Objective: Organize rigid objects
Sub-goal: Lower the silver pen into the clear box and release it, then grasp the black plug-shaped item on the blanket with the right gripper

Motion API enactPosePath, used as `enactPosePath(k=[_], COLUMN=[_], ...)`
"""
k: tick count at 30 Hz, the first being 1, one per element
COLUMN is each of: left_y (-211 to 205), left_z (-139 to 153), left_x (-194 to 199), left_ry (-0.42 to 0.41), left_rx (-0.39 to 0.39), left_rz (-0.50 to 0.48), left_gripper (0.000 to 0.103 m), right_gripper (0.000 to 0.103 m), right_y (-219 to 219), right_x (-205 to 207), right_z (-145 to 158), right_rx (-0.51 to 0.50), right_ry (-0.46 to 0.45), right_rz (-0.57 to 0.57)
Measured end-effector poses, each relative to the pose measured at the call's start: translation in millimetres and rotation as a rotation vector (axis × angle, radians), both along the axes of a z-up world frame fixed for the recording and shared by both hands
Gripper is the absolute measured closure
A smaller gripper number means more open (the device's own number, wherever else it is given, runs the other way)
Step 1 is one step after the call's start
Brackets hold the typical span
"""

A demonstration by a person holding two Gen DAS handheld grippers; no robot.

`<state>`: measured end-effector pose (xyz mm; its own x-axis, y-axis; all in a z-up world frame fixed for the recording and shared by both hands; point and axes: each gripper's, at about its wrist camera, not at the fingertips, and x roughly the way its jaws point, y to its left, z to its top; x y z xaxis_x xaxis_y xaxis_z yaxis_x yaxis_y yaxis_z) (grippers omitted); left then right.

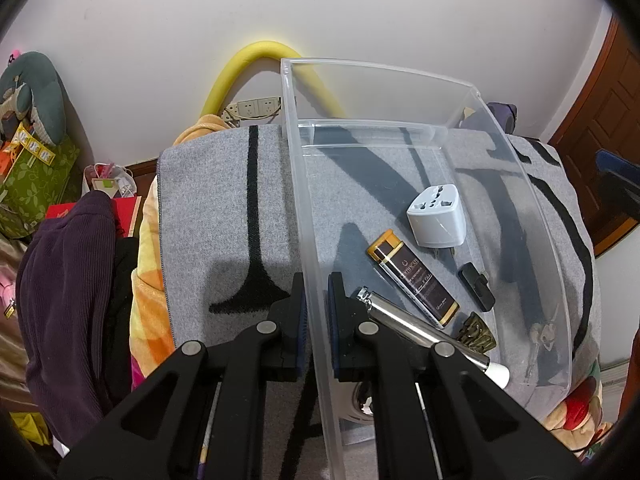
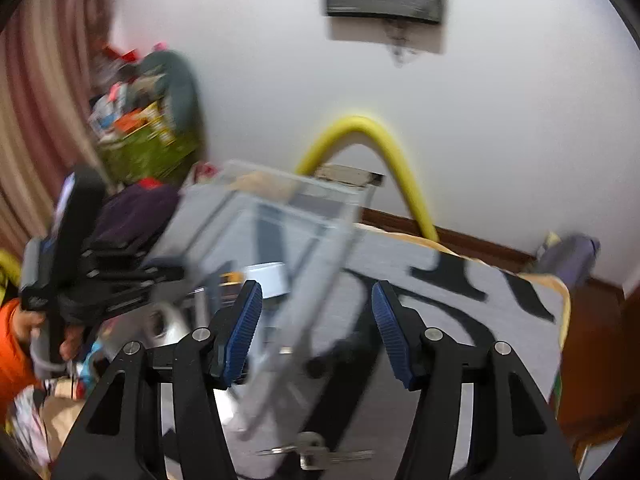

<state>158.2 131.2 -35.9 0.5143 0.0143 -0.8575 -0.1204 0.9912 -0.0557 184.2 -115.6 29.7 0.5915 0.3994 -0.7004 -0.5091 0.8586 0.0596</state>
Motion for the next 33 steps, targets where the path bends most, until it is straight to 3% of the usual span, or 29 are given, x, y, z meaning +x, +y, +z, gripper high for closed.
enactPosePath(k=[6, 11, 15, 17, 19, 20, 33], left_y=[-1, -1, 0, 0, 0, 0, 3], left_z=[0, 0, -1, -1, -1, -1, -4], left_x=[0, -1, -1, -1, -1, -2, -2], left_ry=[0.001, 0.003, 0.001, 0.002, 0.002, 0.001, 0.007], left_rx=[0.001, 0.005, 0.0, 0.002, 0.001, 0.0, -0.01], left_rz=[0.0, -0.002, -0.003, -0.003, -0.003, -0.002, 0.0], left_gripper=[0.095, 0.095, 0.095, 0.095, 0.095, 0.095, 0.095], right_gripper=[0.05, 0.05, 0.06, 0.061, 0.076, 0.078, 0.082], right_y=[-14, -7, -2, -2, -1, 1, -8], right_x=[28, 38, 45, 44, 40, 38, 17], right_z=[-43, -86, -106, -108, -106, -105, -51], right_rx=[-0.024, 0.007, 0.016, 0.024, 0.018, 0.016, -0.003], right_ry=[0.12, 0.265, 0.322, 0.31, 0.293, 0.288, 0.114], right_rz=[-0.119, -0.088, -0.068, -0.062, -0.033, -0.022, -0.036])
